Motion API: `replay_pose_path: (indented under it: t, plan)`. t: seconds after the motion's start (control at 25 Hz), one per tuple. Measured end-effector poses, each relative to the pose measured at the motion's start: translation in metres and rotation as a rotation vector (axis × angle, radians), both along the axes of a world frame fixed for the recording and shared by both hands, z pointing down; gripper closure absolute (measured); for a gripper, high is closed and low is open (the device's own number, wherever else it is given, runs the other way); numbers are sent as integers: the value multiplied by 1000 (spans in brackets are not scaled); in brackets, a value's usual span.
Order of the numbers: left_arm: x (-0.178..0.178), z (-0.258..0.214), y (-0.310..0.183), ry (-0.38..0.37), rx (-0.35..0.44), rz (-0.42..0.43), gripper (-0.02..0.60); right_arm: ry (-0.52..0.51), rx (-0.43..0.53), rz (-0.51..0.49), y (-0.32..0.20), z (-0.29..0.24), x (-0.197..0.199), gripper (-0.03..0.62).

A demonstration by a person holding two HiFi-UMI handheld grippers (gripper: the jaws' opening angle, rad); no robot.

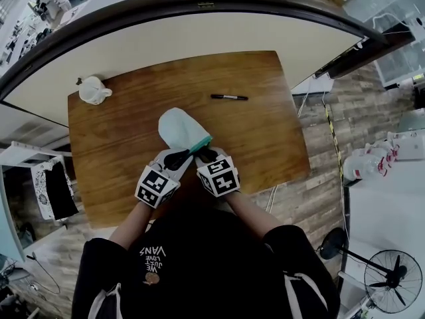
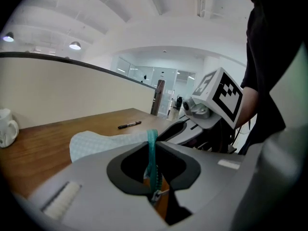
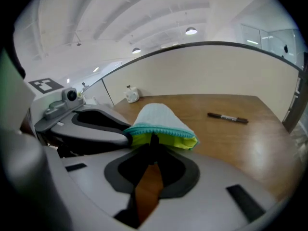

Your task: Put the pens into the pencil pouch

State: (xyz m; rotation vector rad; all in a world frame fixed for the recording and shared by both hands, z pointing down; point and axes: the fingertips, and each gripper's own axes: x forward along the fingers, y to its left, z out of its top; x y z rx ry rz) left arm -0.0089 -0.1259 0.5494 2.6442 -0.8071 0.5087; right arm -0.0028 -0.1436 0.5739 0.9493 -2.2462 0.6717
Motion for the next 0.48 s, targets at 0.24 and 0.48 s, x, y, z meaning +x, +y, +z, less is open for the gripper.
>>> replay_pose_path:
  t: [0.24,0.48]
  plan:
    - [-13,-8,-15,108,-73,-131,531,-133,3,26,-8,-11,-2,511]
    - [-23,-5,-28,130,-90,-216,531,-151,35,59,-19,-15,25,500]
